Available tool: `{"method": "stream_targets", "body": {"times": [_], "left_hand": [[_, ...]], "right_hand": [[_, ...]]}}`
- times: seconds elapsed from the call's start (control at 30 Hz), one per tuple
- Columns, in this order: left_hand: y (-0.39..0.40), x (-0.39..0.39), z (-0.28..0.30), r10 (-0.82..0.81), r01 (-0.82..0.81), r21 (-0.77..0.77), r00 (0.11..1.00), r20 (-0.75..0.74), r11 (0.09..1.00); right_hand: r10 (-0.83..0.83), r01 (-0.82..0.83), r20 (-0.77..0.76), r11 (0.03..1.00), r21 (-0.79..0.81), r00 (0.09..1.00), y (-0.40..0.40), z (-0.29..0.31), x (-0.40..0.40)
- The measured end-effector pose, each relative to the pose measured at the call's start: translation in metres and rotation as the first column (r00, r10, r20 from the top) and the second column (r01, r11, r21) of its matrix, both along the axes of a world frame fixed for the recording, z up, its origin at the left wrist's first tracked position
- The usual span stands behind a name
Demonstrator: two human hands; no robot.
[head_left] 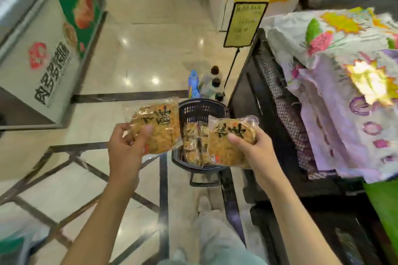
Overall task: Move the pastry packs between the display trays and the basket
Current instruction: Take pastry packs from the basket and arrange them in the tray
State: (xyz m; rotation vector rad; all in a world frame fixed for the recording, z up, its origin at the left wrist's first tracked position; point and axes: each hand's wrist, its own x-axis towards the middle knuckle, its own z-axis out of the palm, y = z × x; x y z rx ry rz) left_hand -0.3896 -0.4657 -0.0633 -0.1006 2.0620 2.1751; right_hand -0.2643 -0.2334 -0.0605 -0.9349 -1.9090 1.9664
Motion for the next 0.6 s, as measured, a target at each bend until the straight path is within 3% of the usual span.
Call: {"method": "stream_targets", "body": {"times": [0.4, 0.6], "left_hand": [[0.115, -0.129, -0.118, -0.130, 0.201, -0.142, 0.907, 0.400, 0.969], [0.169, -0.169, -0.230, -0.146, 0.327, -0.246, 0.821, 0.551, 0.912]], "right_hand": [[-0.124, 0.175, 0.255, 0.967, -0.186, 0.959, 0.075, -0.130, -0.117], [-0.114, 0.210, 0.429, 0.961, -0.182, 0.896, 0.123, -0.235, -0.152]]}}
